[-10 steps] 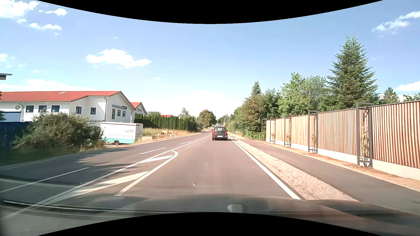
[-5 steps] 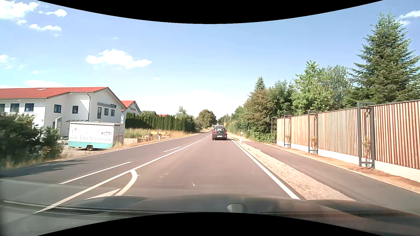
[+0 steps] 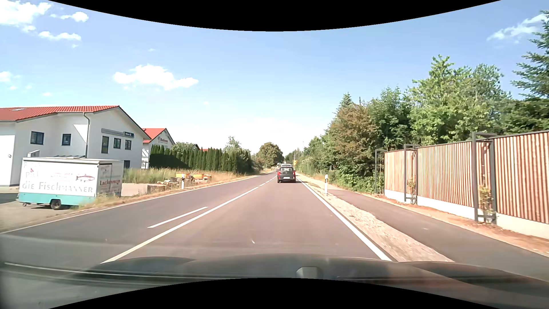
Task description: Follow the waypoints while adhering to traffic rules and regulations
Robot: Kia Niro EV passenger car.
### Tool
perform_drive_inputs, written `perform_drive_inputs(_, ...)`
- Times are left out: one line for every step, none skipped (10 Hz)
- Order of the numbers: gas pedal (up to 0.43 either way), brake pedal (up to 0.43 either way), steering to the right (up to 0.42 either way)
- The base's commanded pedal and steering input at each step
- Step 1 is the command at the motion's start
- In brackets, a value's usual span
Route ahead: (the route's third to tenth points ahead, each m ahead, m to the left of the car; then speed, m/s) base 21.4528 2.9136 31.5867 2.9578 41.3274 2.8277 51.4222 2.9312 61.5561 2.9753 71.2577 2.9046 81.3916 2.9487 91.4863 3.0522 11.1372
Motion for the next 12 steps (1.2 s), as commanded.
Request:
perform_drive_inputs(0.138, 0.006, 0.001)
perform_drive_inputs(0.138, 0.006, 0.001)
perform_drive_inputs(0.138, 0.006, 0.000)
perform_drive_inputs(0.138, 0.006, 0.000)
perform_drive_inputs(0.138, 0.006, 0.000)
perform_drive_inputs(0.138, 0.006, 0.000)
perform_drive_inputs(0.138, 0.006, 0.000)
perform_drive_inputs(0.138, 0.006, 0.000)
perform_drive_inputs(0.138, 0.006, 0.000)
perform_drive_inputs(0.138, 0.006, 0.000)
perform_drive_inputs(0.138, 0.006, 0.000)
perform_drive_inputs(0.138, 0.006, 0.000)
